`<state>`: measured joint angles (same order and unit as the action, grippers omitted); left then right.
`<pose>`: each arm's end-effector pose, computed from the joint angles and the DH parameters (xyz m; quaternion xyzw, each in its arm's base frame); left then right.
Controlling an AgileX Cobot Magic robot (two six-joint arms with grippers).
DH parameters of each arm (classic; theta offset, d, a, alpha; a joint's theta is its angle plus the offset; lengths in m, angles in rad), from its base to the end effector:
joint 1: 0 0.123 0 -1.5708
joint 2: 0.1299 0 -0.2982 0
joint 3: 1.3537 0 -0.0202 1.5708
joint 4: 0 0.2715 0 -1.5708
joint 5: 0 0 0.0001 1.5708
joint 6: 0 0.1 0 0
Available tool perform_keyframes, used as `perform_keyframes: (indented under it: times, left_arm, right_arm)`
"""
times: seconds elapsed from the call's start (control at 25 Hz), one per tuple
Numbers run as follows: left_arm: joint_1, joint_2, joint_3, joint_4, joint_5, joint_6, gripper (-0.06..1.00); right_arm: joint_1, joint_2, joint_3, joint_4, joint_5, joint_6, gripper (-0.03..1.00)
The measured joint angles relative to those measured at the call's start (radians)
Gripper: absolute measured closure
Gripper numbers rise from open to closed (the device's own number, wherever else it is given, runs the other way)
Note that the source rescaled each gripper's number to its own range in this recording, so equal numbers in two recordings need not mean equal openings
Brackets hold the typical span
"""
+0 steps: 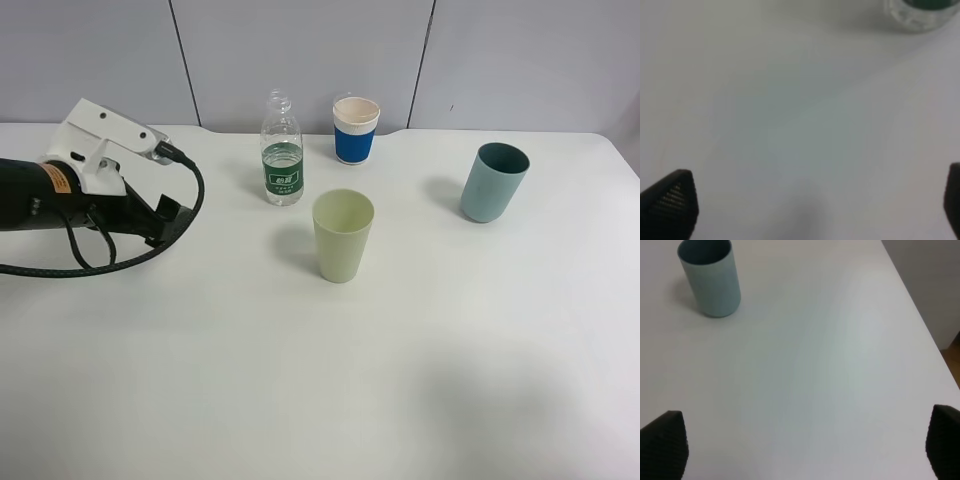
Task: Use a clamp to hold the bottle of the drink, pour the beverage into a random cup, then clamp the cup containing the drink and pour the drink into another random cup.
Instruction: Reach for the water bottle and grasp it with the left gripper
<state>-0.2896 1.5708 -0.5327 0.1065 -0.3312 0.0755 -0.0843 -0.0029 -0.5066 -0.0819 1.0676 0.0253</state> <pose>0.2808 -0.0873 0.1512 0.2130 0.8635 -0.0412 0.4554 0.0057 -0.0077 0.2848 0.0486 0.8505 -0.0563 0.5208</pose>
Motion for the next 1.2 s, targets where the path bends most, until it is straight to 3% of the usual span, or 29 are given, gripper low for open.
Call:
perform_keyframes:
  times: [0.24, 0.4, 0.8, 1.2]
  left_arm:
    - [-0.001, 0.090, -0.001, 0.158, -0.188, -0.192, -0.06]
    - [-0.001, 0.150, -0.002, 0.234, -0.299, -0.241, -0.06]
    - [-0.001, 0.263, -0.003, 0.255, -0.500, -0.245, -0.06]
    - [-0.001, 0.337, -0.004, 0.264, -0.593, -0.232, -0.06]
  right_arm:
    - [0.000, 0.000, 0.000, 0.000, 0.000, 0.000, -0.03]
    - [0.000, 0.000, 0.000, 0.000, 0.000, 0.000, -0.03]
    - [0.000, 0.000, 0.000, 0.000, 0.000, 0.000, -0.03]
    - [0.000, 0.000, 0.000, 0.000, 0.000, 0.000, -0.03]
